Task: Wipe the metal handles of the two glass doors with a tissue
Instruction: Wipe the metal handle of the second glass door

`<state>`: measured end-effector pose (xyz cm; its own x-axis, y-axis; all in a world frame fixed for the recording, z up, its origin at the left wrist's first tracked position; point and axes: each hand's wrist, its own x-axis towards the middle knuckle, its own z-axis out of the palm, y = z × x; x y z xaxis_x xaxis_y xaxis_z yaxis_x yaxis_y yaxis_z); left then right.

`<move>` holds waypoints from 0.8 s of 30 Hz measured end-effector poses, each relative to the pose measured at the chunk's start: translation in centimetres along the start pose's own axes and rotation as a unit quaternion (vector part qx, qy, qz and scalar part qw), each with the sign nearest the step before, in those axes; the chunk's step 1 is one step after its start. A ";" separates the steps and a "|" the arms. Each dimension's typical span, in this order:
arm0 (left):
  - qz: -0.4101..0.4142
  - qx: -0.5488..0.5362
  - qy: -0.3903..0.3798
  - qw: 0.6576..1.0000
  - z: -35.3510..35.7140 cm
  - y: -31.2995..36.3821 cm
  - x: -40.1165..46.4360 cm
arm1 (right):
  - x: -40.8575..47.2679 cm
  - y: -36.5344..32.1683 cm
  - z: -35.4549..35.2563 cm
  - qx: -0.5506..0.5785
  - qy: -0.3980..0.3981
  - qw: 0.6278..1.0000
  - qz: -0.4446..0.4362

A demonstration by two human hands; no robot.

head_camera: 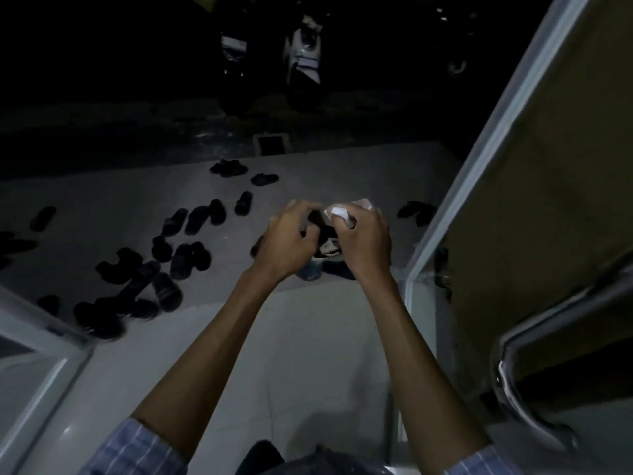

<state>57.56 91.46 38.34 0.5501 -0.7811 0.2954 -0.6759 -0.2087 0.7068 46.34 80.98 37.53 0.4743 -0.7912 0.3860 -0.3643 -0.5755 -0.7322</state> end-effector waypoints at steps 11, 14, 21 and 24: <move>0.157 -0.086 -0.134 0.975 2.1 4.2 8.0 | 2.5 -0.1 -5.5 -0.079 0.180 0.978 0.064; 0.217 -0.110 -0.151 0.958 2.2 5.1 9.3 | 2.3 -1.2 -6.6 -0.104 0.216 0.968 0.078; 0.317 -0.169 -0.209 0.909 2.3 7.7 11.3 | 0.9 -3.7 -8.6 -0.174 0.308 0.926 0.127; 0.355 -0.182 -0.227 0.888 2.9 8.9 11.1 | -0.4 -5.0 -9.7 -0.198 0.349 0.907 0.127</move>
<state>56.28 79.22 46.08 -0.2618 -0.8139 0.5186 -0.5239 0.5712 0.6319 40.15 82.17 46.49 -0.2388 -0.7673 0.5952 -0.7155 -0.2754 -0.6421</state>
